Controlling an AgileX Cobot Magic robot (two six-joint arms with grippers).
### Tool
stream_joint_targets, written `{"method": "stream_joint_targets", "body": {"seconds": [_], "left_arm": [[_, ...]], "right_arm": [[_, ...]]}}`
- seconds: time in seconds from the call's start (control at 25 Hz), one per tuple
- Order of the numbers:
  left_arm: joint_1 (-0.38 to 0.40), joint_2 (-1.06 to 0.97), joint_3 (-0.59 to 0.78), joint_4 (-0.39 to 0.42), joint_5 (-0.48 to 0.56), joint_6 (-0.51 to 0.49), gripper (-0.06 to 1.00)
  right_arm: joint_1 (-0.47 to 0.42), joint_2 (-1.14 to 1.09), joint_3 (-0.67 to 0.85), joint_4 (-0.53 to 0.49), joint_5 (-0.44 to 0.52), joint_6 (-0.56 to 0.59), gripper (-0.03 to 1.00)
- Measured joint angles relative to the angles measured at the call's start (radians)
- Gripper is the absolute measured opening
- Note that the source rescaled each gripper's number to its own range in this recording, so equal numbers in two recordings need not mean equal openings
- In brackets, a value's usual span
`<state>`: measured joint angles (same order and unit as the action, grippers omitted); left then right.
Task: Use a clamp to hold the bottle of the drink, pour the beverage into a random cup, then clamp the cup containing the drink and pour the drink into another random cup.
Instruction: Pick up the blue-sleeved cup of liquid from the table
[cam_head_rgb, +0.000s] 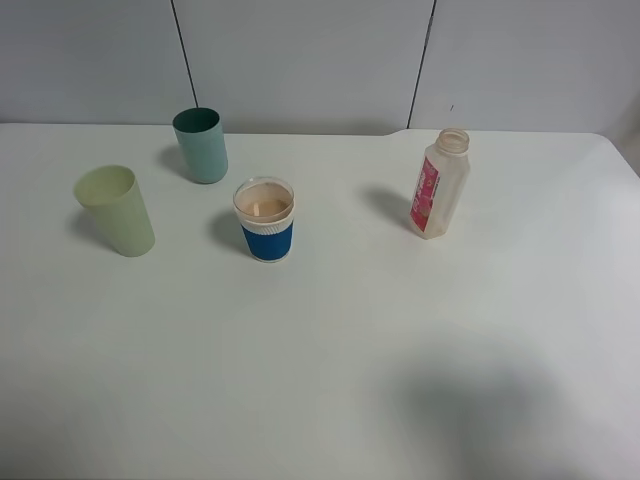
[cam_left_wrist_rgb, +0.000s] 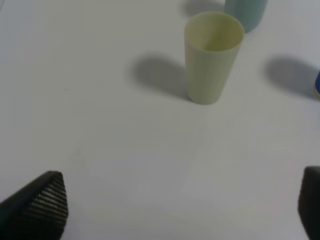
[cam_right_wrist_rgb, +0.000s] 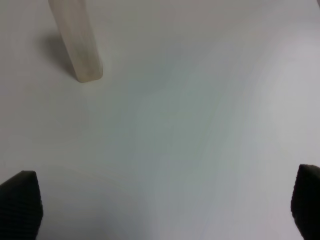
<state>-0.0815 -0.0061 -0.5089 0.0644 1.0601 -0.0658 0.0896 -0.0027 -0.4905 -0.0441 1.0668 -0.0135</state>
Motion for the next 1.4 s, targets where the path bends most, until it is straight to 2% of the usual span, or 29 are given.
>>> {"method": "stream_joint_targets", "body": {"seconds": [1.08, 1.2, 1.24, 1.28, 1.4], "left_arm": [[0.0, 0.0, 0.0, 0.0, 0.0, 0.0, 0.77], [0.0, 0.0, -0.006, -0.025, -0.014, 0.008, 0.79], [0.0, 0.0, -0.013, -0.046, -0.034, 0.021, 0.83], [0.0, 0.0, -0.017, -0.077, -0.097, 0.036, 0.9], [0.0, 0.008, 0.007, -0.164, -0.296, 0.087, 0.97]], "right_arm": [[0.0, 0.0, 0.0, 0.0, 0.0, 0.0, 1.0], [0.0, 0.0, 0.0, 0.0, 0.0, 0.0, 1.0], [0.0, 0.0, 0.0, 0.0, 0.0, 0.0, 1.0], [0.0, 0.0, 0.0, 0.0, 0.0, 0.0, 1.0], [0.0, 0.0, 0.0, 0.0, 0.0, 0.0, 1.0]]}}
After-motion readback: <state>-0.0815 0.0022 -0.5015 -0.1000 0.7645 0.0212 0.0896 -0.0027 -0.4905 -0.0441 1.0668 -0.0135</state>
